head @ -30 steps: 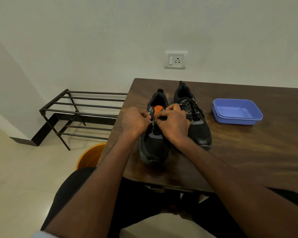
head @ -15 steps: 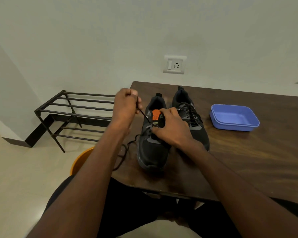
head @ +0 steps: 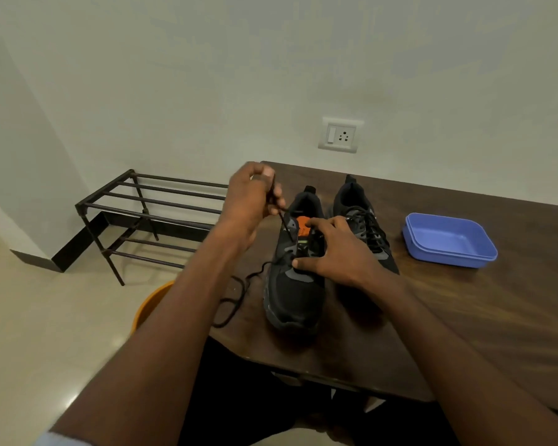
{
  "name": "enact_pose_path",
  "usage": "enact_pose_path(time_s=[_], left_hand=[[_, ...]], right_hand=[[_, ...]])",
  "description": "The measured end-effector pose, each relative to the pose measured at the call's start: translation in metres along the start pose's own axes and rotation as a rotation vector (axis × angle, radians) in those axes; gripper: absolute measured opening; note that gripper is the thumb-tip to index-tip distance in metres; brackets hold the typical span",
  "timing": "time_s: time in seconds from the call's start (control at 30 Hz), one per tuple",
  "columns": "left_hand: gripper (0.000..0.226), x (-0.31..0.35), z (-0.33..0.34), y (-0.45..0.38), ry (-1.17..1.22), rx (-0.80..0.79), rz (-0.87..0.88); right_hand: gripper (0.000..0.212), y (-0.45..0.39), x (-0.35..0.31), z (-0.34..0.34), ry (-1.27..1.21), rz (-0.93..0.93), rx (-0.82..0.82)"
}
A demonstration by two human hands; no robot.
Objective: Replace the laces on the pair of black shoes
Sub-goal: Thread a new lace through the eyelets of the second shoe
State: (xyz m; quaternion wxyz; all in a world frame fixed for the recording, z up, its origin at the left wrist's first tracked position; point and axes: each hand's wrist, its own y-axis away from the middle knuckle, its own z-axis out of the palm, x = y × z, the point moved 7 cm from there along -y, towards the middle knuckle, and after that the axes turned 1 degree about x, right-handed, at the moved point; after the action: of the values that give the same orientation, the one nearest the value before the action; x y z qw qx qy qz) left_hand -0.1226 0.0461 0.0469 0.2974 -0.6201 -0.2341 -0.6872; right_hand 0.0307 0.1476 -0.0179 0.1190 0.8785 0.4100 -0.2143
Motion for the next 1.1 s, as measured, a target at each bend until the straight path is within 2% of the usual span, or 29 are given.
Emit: enact_pose_path(time_s=[0.03, 0.1, 0.13, 0.2, 0.27, 0.33, 0.37, 0.43, 0.47, 0.5, 0.53, 0.63, 0.7, 0.77, 0.9, 1.03, 1.1], left_hand=[[0.012, -0.002, 0.0, 0.0, -0.189, -0.028, 0.009], [0.016, -0.022, 0.007, 0.001, -0.747, -0.163, 0.018], [0.019, -0.036, 0.011, 0.002, -0.947, -0.233, -0.01], [0.018, -0.054, 0.016, 0.003, -1.105, -0.306, -0.043], [0.013, -0.054, 0.017, 0.001, -1.08, -0.275, -0.021], [0.013, -0.043, 0.013, -0.002, -0.93, -0.187, 0.015], [0.012, -0.032, 0.01, -0.002, -0.758, -0.117, 0.033], [0.012, -0.015, 0.001, -0.002, -0.258, -0.017, -0.019], [0.014, -0.012, -0.001, -0.001, -0.098, -0.001, -0.056], [0.015, -0.01, -0.002, 0.001, -0.056, -0.004, -0.079], [0.014, -0.01, -0.002, 0.002, -0.155, -0.012, -0.086], [0.02, -0.029, -0.001, 0.003, -0.787, -0.113, -0.045], [0.019, -0.046, 0.007, 0.003, -1.0, -0.246, -0.045], [0.012, -0.051, 0.013, 0.002, -1.042, -0.294, -0.017], [0.014, -0.037, 0.0, -0.006, -0.929, -0.109, 0.074], [0.012, -0.034, -0.005, -0.006, -0.896, -0.057, 0.07], [0.013, -0.034, -0.003, -0.007, -0.947, -0.054, 0.075]], right_hand=[[0.095, 0.0, 0.001, 0.0, -0.001, 0.004, -0.003], [0.095, 0.0, 0.001, 0.001, 0.0, 0.005, -0.007], [0.095, 0.0, 0.001, 0.001, 0.003, 0.001, -0.007], [0.095, 0.0, 0.001, 0.001, 0.014, -0.005, -0.007], [0.096, 0.0, 0.001, 0.0, 0.014, -0.005, -0.005], [0.096, 0.0, 0.002, 0.001, 0.006, -0.006, -0.006], [0.096, 0.0, 0.002, 0.0, 0.003, -0.002, -0.006], [0.096, -0.001, 0.002, 0.0, 0.001, 0.001, -0.009], [0.096, 0.0, 0.002, -0.001, 0.004, -0.001, -0.008], [0.096, -0.001, 0.001, -0.001, 0.007, -0.005, -0.007], [0.096, 0.0, 0.001, 0.0, 0.007, -0.003, -0.006], [0.095, 0.0, -0.001, -0.001, 0.013, -0.002, -0.001], [0.095, 0.0, -0.001, -0.001, 0.024, 0.0, -0.003], [0.095, 0.001, -0.001, -0.001, 0.026, 0.007, -0.005], [0.095, 0.001, -0.001, -0.003, 0.04, 0.021, 0.007], [0.095, 0.001, -0.002, -0.001, 0.053, 0.052, -0.002], [0.093, 0.004, -0.008, -0.003, 0.076, 0.042, 0.055]])
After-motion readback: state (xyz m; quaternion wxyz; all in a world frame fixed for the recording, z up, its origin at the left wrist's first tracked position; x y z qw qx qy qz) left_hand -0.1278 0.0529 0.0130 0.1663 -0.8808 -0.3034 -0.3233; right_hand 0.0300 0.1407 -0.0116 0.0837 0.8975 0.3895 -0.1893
